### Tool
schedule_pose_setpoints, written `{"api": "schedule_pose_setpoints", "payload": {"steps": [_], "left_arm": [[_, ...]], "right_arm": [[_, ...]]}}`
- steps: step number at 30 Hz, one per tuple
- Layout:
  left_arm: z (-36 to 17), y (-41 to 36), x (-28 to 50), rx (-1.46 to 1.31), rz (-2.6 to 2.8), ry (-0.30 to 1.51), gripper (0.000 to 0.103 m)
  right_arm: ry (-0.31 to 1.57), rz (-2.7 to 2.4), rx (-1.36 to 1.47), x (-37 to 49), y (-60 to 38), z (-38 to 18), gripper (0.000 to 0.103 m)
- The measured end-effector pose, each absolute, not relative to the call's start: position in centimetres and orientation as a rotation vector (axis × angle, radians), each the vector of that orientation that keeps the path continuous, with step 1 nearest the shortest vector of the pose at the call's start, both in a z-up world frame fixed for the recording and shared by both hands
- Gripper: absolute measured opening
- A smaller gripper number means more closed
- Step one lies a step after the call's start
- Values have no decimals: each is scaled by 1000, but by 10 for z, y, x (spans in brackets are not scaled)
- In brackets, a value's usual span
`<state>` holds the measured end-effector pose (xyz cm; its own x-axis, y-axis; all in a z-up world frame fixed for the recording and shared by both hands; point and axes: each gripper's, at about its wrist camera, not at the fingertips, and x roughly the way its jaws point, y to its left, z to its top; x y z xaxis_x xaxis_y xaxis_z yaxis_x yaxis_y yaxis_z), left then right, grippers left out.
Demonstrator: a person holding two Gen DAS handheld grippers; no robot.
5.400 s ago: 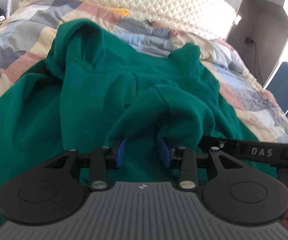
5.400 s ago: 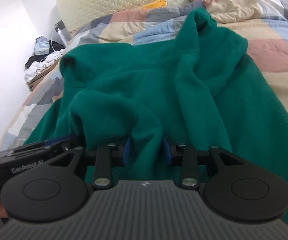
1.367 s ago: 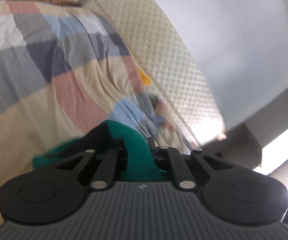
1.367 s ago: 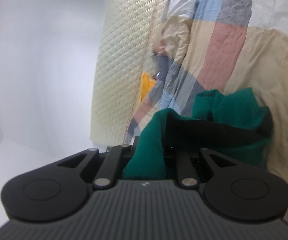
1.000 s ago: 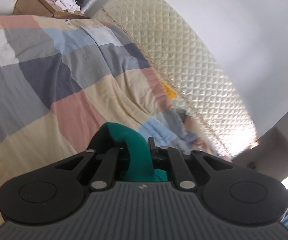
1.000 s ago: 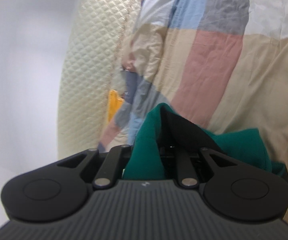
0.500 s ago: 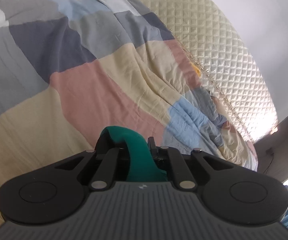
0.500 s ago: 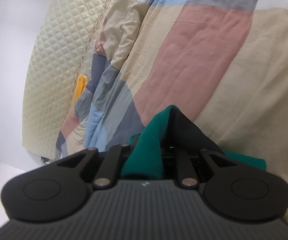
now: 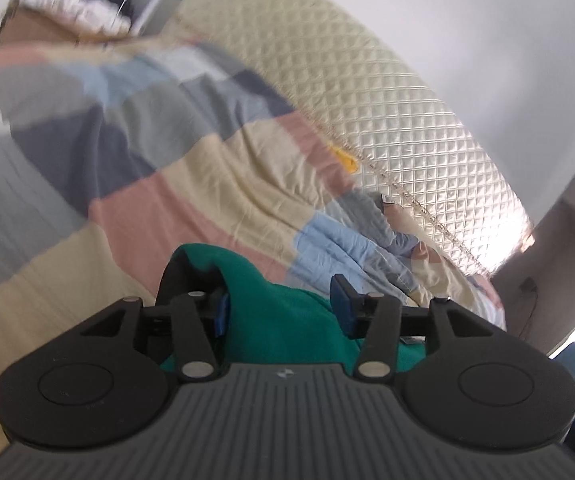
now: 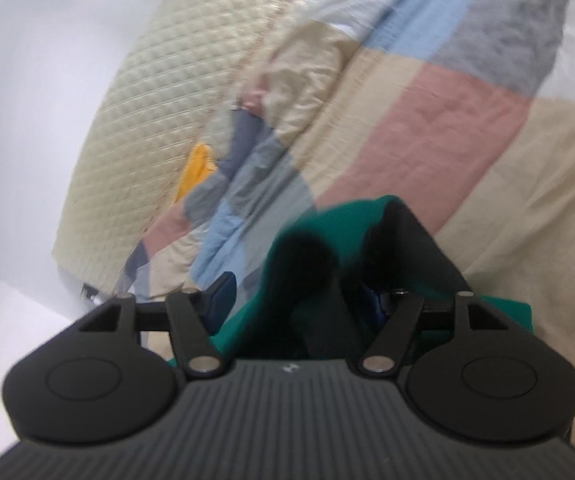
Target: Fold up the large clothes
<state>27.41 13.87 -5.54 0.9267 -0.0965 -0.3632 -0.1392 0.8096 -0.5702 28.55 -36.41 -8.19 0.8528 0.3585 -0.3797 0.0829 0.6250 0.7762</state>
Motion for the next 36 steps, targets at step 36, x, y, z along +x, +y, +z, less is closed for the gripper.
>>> {"api": "schedule_pose_setpoints", "payload": {"steps": [36], "left_arm": [[-87,87,330,-257,108,500,62]], "right_arm": [[612,148,465,325,-280,-92,52]]}}
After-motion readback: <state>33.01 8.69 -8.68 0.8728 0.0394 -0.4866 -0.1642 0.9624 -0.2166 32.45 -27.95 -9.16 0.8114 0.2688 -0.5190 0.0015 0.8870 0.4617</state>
